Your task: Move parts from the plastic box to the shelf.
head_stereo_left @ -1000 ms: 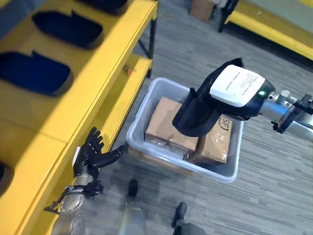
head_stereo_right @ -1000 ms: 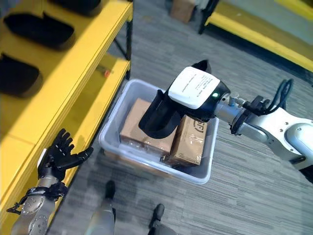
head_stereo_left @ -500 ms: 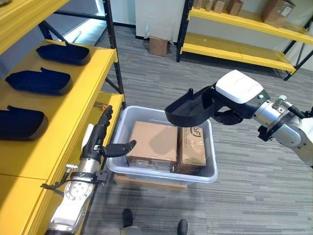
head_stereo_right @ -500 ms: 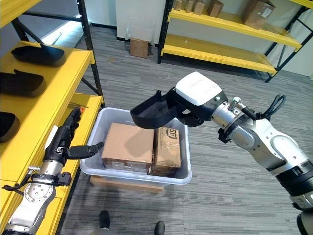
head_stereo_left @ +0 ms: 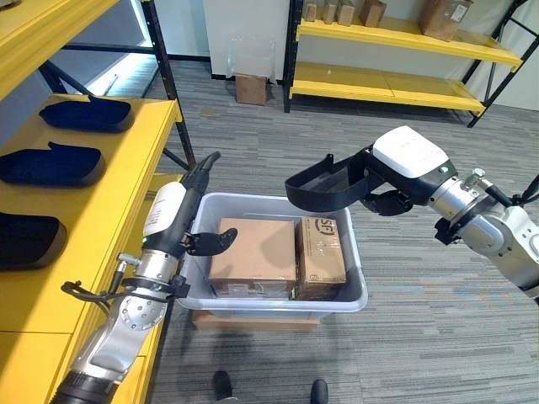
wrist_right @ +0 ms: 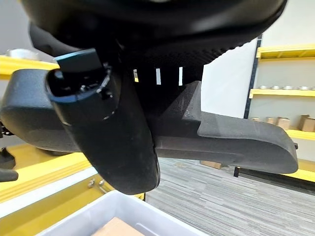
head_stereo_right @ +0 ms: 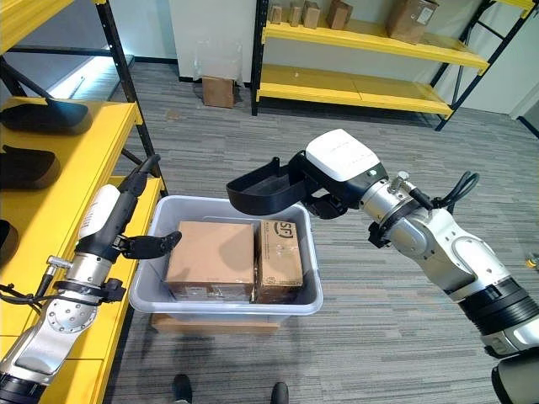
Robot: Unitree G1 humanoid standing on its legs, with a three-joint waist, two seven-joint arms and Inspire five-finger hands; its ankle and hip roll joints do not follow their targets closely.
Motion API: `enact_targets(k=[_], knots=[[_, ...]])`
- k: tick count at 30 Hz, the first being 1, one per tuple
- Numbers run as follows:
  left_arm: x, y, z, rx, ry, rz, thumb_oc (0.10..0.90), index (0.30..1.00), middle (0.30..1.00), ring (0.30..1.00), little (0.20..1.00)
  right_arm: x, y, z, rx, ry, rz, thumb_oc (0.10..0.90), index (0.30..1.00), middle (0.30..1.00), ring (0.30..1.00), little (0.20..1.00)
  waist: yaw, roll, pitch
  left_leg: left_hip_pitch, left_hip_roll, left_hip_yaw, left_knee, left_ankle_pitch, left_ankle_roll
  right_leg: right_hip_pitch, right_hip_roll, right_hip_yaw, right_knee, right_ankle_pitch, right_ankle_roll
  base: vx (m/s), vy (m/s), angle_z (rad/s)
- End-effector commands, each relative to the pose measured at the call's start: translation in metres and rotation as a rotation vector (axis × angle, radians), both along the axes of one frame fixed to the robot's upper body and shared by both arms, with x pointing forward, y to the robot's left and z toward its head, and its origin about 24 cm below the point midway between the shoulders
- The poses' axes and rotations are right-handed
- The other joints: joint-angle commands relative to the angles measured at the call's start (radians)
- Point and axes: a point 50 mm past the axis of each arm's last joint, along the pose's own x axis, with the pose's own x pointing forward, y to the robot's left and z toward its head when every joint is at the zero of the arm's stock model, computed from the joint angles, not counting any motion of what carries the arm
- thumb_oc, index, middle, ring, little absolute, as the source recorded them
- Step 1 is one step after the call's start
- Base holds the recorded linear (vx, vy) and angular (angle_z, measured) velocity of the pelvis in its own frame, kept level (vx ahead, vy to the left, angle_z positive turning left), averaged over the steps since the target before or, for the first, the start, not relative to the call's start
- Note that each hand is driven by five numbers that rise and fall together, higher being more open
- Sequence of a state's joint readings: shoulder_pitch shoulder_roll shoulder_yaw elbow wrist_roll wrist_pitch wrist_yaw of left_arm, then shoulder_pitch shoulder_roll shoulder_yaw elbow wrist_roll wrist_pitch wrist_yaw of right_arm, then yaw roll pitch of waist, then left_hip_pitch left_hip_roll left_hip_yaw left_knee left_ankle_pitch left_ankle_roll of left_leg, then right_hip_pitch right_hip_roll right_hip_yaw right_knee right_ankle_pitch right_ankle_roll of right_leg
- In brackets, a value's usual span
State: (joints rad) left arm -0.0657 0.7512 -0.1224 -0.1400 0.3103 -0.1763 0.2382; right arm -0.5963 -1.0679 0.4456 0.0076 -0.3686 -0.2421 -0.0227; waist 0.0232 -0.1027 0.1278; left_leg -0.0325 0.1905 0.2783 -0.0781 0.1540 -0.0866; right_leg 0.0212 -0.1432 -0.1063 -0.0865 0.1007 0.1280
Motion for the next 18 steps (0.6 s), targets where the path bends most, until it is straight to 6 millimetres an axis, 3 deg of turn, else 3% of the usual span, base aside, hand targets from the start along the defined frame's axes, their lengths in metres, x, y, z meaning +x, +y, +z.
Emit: enact_targets(k=[1,18], knots=[[0.002,-0.024,0.047,0.058,-0.308,-0.121,0.900,1.000,1.000,1.000,1.000,0.002,0.013,0.064,0.190,-0.252,0.077,0.400,0.300,0.300,0.300,0.300,-0.004,-0.004,-0.118,-0.011,0.094,-0.011,-0.009,-0.031,-0.053,0.112,-0.069,-0.035,-0.001,-0.094,0.090,0.00,0.000,0.00],[0.011,-0.050,0.050,0.114,-0.366,-0.193,0.900,1.000,1.000,1.000,1.000,0.007,0.038,0.066,0.281,-0.258,0.159,0.400,0.300,0.300,0.300,0.300,-0.015,-0.003,-0.126,-0.009,0.090,-0.008,-0.009,-0.036,-0.049,0.115,-0.077,-0.036,-0.001,-0.098,0.088,0.00,0.000,0.00]])
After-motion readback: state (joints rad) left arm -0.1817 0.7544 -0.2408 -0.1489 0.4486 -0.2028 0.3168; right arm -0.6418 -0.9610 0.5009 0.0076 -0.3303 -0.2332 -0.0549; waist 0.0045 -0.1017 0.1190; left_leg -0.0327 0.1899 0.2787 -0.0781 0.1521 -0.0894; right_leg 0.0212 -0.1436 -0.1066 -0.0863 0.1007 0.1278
